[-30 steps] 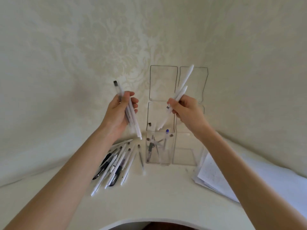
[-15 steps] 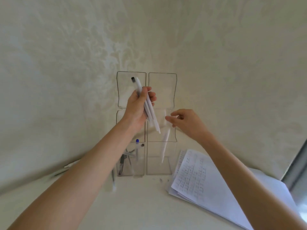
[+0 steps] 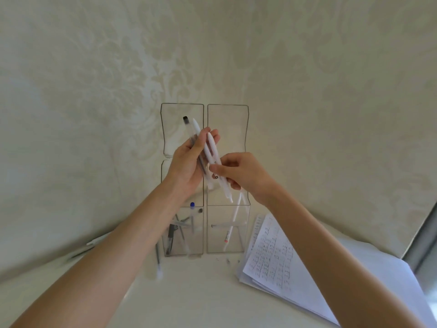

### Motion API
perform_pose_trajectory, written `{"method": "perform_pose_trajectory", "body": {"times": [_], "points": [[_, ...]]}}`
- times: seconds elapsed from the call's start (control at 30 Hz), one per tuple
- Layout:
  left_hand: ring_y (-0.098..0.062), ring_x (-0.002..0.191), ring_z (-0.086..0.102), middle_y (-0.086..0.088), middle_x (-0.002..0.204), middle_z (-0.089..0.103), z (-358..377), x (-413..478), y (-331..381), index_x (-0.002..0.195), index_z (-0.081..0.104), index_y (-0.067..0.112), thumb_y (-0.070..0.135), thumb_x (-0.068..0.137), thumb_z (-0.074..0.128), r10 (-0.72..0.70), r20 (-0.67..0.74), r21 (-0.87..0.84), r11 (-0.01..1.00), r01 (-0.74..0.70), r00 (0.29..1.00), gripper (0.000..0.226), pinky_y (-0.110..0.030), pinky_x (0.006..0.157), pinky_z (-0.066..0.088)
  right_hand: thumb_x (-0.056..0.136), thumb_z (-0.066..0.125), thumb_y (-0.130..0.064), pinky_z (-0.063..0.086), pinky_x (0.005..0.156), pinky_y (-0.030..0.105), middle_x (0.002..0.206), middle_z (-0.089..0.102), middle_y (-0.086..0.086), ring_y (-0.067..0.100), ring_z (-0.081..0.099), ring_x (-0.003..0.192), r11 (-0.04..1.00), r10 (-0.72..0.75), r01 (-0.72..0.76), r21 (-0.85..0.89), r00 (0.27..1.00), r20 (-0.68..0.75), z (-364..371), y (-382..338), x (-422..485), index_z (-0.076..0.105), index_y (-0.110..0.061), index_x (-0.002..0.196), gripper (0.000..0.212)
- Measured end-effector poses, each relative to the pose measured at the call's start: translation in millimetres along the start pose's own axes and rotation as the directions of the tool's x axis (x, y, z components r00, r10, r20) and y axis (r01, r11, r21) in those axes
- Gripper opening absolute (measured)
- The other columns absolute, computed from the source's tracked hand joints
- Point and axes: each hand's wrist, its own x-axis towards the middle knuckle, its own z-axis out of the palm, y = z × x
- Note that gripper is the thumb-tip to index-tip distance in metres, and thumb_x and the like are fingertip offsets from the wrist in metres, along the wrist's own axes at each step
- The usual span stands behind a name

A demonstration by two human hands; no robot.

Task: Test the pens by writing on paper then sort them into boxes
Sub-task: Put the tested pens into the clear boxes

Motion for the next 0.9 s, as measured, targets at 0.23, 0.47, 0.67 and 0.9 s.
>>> {"method": "perform_pose_trajectory", "body": {"times": [0.23,0.47,0.67,0.9], "points": [[-0.004,0.049,0.039,0.006,0.068,0.049,-22,-6,10,0.103,0.061,0.015,0.026,0.097,0.044,0.023,-0.136,0.229,0.973,0.009,0.990,0.021,-0.017,0.048,0.035,0.086,0.067,-0.028,0.047,0.052,0.023,0.074,0.067,0.008,0.011,0.054,0.053,0.974,0.000,-0.044,-0.221,0.981,-0.195,-20,21,3,0.066,-0.009,0.080,0.021],[-0.008,0.058,0.045,0.004,0.068,0.049,-31,-16,8,0.103,0.055,0.018,0.024,0.101,0.032,0.043,-0.082,0.245,0.969,-0.021,0.996,0.024,-0.021,0.061,0.038,0.088,0.064,-0.033,0.043,0.045,0.014,0.095,0.064,-0.004,-0.002,0.054,0.045,0.972,-0.068,0.016,-0.232,0.973,-0.219,-16,25,-5,0.063,-0.017,0.108,0.026],[-0.010,0.104,0.058,0.005,0.108,0.057,-58,-25,18,0.121,0.046,0.016,0.006,0.092,0.050,0.089,-0.152,0.689,0.724,0.041,0.984,0.031,-0.020,0.090,0.043,0.091,0.060,-0.028,0.042,0.051,0.017,0.089,0.065,-0.006,0.004,0.056,0.054,0.974,-0.104,0.057,-0.221,0.973,-0.206,-6,27,-13,0.065,-0.017,0.101,0.016],[-0.009,0.095,0.064,0.008,0.107,0.061,-81,-62,50,0.110,0.053,0.026,0.012,0.087,0.061,0.126,-0.046,0.802,0.596,-0.039,0.991,0.028,-0.025,0.087,0.045,0.091,0.059,-0.023,0.044,0.053,0.028,0.083,0.068,0.001,0.010,0.054,0.056,0.984,-0.163,0.150,-0.091,0.975,-0.153,33,17,-24,0.065,-0.021,0.085,0.009]]}}
